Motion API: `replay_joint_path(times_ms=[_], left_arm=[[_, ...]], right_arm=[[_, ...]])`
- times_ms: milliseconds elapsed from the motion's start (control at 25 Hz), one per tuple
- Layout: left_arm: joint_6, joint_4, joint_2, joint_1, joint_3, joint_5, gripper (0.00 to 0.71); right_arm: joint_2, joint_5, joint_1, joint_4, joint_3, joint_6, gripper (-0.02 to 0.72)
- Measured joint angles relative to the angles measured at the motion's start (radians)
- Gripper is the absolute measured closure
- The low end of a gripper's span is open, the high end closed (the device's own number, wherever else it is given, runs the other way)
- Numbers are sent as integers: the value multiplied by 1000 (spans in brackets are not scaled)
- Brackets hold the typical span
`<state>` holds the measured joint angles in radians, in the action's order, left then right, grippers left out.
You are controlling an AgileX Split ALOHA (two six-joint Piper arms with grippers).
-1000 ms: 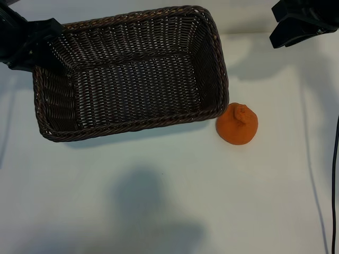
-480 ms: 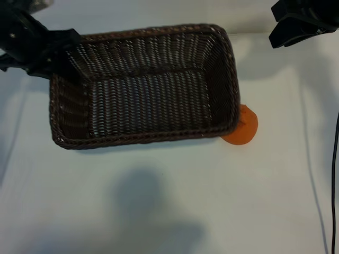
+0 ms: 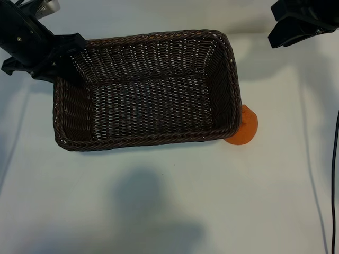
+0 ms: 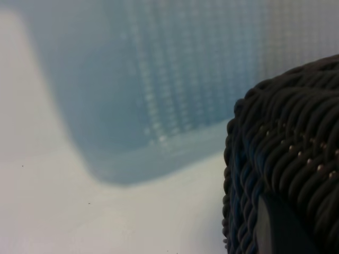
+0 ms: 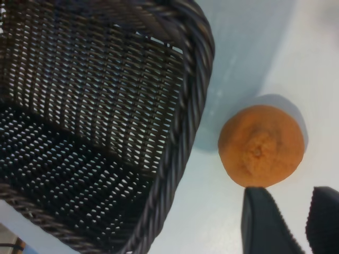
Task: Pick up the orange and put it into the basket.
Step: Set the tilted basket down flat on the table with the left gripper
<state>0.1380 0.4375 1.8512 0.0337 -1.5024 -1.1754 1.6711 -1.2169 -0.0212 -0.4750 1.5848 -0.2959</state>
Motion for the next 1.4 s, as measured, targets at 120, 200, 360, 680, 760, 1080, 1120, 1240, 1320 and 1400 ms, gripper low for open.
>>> replay_joint_path(times_ms=[120, 200, 360, 680, 760, 1080, 1120, 1240, 1320, 1400], left_arm=[[0, 0, 22, 4, 0, 0, 541], [0, 0, 38, 12, 0, 0, 541], [2, 1, 79, 31, 0, 0, 541], [0, -2, 140, 37, 0, 12, 541], [0, -2, 154, 37, -1, 12, 541], [10, -20, 183, 37, -1, 12, 541], [16, -30, 185, 37, -1, 12, 541], [35, -49, 185, 37, -1, 12, 541], [36, -49, 185, 37, -1, 12, 541], [36, -49, 185, 37, -1, 12, 541]], right_arm=[[0, -1, 0, 0, 0, -1, 460], [0, -1, 0, 0, 0, -1, 460], [0, -2, 0, -3, 0, -1, 460], [0, -2, 0, -8, 0, -1, 460], [0, -2, 0, -10, 0, -1, 460], [0, -2, 0, -10, 0, -1, 460], [0, -2, 0, -10, 0, -1, 460], [0, -2, 0, -10, 0, -1, 460], [0, -2, 0, -11, 0, -1, 460], [0, -2, 0, -11, 0, -1, 460]])
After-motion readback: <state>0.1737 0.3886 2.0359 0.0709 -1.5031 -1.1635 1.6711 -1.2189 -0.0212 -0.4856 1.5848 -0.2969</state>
